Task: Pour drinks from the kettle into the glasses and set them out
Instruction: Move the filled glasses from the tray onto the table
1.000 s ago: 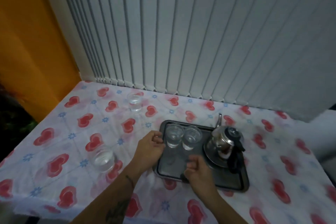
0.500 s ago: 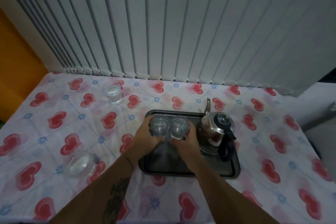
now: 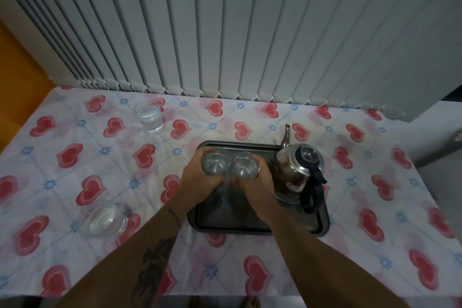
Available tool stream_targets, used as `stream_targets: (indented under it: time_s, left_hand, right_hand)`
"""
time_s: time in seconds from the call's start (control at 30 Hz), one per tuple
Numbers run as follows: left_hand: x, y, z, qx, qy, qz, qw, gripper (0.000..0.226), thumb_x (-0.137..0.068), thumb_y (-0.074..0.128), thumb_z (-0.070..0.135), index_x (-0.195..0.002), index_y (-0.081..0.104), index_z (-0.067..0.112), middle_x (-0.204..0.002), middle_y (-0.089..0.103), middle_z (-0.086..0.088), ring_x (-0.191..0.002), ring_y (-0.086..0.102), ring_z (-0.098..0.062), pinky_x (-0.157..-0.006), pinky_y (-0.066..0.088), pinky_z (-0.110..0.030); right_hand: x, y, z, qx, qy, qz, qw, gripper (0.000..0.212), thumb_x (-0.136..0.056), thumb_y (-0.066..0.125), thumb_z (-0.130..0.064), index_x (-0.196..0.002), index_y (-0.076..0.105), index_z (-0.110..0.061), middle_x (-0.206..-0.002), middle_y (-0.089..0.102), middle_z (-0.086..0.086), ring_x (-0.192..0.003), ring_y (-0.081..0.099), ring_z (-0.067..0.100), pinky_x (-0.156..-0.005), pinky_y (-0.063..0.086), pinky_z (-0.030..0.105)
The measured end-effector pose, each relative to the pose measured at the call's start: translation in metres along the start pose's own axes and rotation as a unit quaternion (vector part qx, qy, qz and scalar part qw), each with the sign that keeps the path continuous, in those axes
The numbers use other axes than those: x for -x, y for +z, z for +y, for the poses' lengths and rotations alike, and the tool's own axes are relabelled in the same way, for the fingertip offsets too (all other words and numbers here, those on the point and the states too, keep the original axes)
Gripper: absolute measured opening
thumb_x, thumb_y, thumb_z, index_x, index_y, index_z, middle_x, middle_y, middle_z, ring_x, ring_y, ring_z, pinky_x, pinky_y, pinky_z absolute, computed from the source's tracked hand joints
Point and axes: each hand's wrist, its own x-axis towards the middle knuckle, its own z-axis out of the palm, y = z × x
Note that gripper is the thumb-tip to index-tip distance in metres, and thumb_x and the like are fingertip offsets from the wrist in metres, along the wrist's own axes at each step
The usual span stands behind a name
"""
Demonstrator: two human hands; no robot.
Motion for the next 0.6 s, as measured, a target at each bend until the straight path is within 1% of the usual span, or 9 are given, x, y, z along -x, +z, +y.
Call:
stream_targets:
  time_s: [0.03, 0.07, 0.13, 0.2, 0.27, 0.33, 0.43, 0.5, 0.6]
  left_hand:
    - [0.001, -0.001, 0.003, 0.007, 0.000, 0.005, 1.000, 0.062, -0.058, 0.081, 0.015, -0.111, 0.056, 0.035, -0.098, 0.067, 0.015, -0.090, 0.064, 0.001, -0.074, 0.048, -0.010]
    - [0.003, -0.003, 0.007, 0.017, 0.002, 0.008, 1.000, 0.062, -0.058, 0.081, 0.013, -0.111, 0.057, 0.035, -0.099, 0.067, 0.014, -0.091, 0.064, 0.001, -0.076, 0.050, -0.012]
    - [0.004, -0.008, 0.015, 0.034, 0.005, 0.004, 0.999, 0.064, -0.056, 0.079, 0.010, -0.110, 0.057, 0.037, -0.102, 0.068, 0.009, -0.095, 0.066, -0.005, -0.085, 0.055, -0.026]
    - [0.003, -0.012, 0.027, 0.049, 0.011, -0.004, 0.999, 0.065, -0.054, 0.077, 0.010, -0.109, 0.056, 0.039, -0.105, 0.068, 0.006, -0.099, 0.066, -0.013, -0.088, 0.056, -0.038]
    - [0.004, -0.014, 0.040, 0.059, 0.019, -0.010, 0.998, 0.065, -0.054, 0.077, 0.012, -0.109, 0.056, 0.039, -0.107, 0.067, 0.005, -0.100, 0.065, -0.015, -0.088, 0.056, -0.037]
    - [0.005, -0.016, 0.057, 0.061, 0.035, -0.017, 0.997, 0.064, -0.055, 0.079, 0.012, -0.107, 0.056, 0.040, -0.107, 0.067, 0.007, -0.100, 0.064, -0.013, -0.087, 0.054, -0.032]
    - [0.004, -0.014, 0.087, 0.063, 0.052, -0.032, 0.996, 0.063, -0.061, 0.082, 0.005, -0.109, 0.056, 0.036, -0.106, 0.065, 0.012, -0.097, 0.063, -0.008, -0.084, 0.052, -0.026]
    - [0.005, -0.007, 0.111, 0.076, 0.059, -0.046, 0.994, 0.063, -0.062, 0.082, 0.004, -0.111, 0.056, 0.035, -0.108, 0.064, 0.011, -0.097, 0.063, -0.009, -0.084, 0.053, -0.028]
    - [0.004, 0.014, 0.144, 0.098, 0.067, -0.075, 0.990, 0.061, -0.062, 0.082, 0.002, -0.109, 0.058, 0.034, -0.105, 0.066, 0.007, -0.093, 0.065, -0.013, -0.082, 0.055, -0.031]
  right_hand:
    - [0.004, -0.003, -0.002, 0.003, -0.007, -0.008, 1.000, 0.057, -0.061, 0.083, -0.022, -0.109, 0.061, -0.042, -0.105, 0.073, -0.003, -0.099, 0.071, 0.020, -0.083, 0.060, 0.053]
    - [0.009, -0.006, -0.005, 0.005, -0.018, -0.018, 1.000, 0.059, -0.062, 0.084, -0.017, -0.111, 0.061, -0.039, -0.106, 0.073, -0.004, -0.100, 0.070, 0.018, -0.085, 0.061, 0.049]
    - [0.023, -0.015, -0.013, 0.001, -0.039, -0.043, 0.998, 0.060, -0.064, 0.083, -0.009, -0.114, 0.061, -0.031, -0.107, 0.071, -0.003, -0.103, 0.069, 0.018, -0.084, 0.061, 0.042]
    - [0.037, -0.028, -0.023, -0.008, -0.065, -0.061, 0.996, 0.061, -0.061, 0.081, -0.007, -0.116, 0.061, -0.023, -0.107, 0.071, -0.001, -0.101, 0.069, 0.015, -0.081, 0.060, 0.035]
    - [0.052, -0.043, -0.036, -0.010, -0.092, -0.082, 0.992, 0.061, -0.061, 0.079, -0.006, -0.118, 0.059, -0.013, -0.106, 0.070, 0.000, -0.096, 0.068, 0.009, -0.078, 0.058, 0.026]
    - [0.069, -0.063, -0.052, 0.002, -0.120, -0.094, 0.988, 0.061, -0.063, 0.079, -0.005, -0.120, 0.059, -0.009, -0.106, 0.070, 0.000, -0.097, 0.068, 0.008, -0.080, 0.054, 0.022]
    - [0.084, -0.095, -0.069, 0.029, -0.153, -0.093, 0.983, 0.061, -0.063, 0.081, -0.008, -0.120, 0.060, -0.014, -0.110, 0.071, -0.002, -0.104, 0.067, 0.013, -0.087, 0.054, 0.026]
    - [0.092, -0.119, -0.079, 0.047, -0.165, -0.078, 0.982, 0.063, -0.063, 0.082, -0.012, -0.121, 0.061, -0.020, -0.114, 0.068, -0.007, -0.108, 0.065, 0.013, -0.093, 0.053, 0.029]
    - [0.102, -0.155, -0.088, 0.049, -0.172, -0.061, 0.982, 0.062, -0.063, 0.081, -0.011, -0.121, 0.060, -0.020, -0.111, 0.069, -0.011, -0.106, 0.066, 0.011, -0.089, 0.054, 0.025]
